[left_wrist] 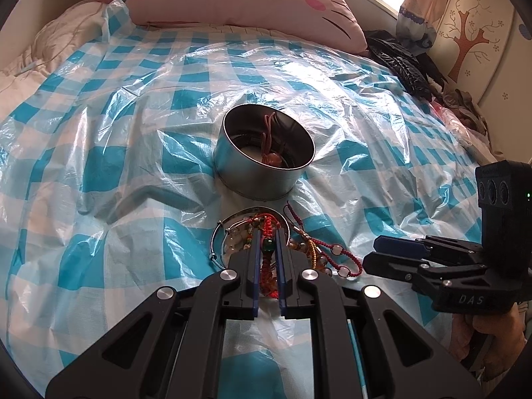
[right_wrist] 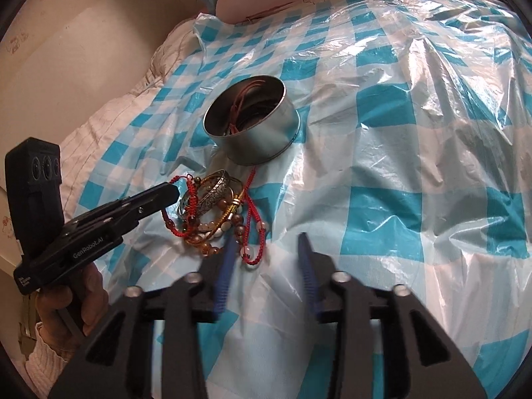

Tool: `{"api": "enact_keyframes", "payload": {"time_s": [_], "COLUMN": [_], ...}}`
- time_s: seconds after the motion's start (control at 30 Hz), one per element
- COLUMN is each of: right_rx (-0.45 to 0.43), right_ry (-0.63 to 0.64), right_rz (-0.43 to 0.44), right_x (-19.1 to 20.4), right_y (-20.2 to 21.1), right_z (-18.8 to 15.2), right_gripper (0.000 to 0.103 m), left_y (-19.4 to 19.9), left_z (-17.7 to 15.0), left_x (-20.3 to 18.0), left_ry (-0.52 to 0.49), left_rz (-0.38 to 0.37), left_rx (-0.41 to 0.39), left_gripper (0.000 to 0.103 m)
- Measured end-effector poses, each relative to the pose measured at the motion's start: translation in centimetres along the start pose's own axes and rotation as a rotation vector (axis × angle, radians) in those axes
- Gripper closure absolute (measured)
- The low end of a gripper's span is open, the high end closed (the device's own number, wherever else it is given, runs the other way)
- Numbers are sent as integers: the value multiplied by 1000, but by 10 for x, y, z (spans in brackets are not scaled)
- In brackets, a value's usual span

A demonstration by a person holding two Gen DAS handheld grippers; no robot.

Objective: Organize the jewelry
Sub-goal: 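Pinch the tangled red cord with the right gripper while the left gripper holds its bracelet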

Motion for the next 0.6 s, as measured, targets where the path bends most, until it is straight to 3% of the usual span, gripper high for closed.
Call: {"api": "enact_keyframes", "payload": {"time_s": [0.17, 0.27, 0.3, 0.33, 0.6], "right_rx": [74, 97, 83, 59, -98], "right_ry": [174, 199, 168, 133, -47], "right_rz": [-80, -141, -116, -82, 41], "right_x": [20, 13, 9, 6, -4], "right_y": [-20, -26, -22, -16, 24], "right_z": [-1, -8, -7, -6, -1], "right_gripper": [59, 80, 91, 92, 92], "left_y": [0, 0, 0, 0, 2], "left_z": [0, 0, 0, 0, 0], "left_x": [0, 0, 0, 0, -1], "left_ry": [1, 2, 1, 0, -3], "left_rz": [0, 0, 0, -1, -8], "left_rx": [0, 0, -1, -1, -13], "left_gripper": [95, 95, 95, 95, 95]}}
Point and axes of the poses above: each gripper's, at about its wrist camera, not at the fingertips, and y roughly against the way its jaws point, x to its left, z to its top, the point moved 8 cm from there along -y, roughly the way its jaws point, and after that the axes turned 7 degrees about y, right-handed, at the moved point
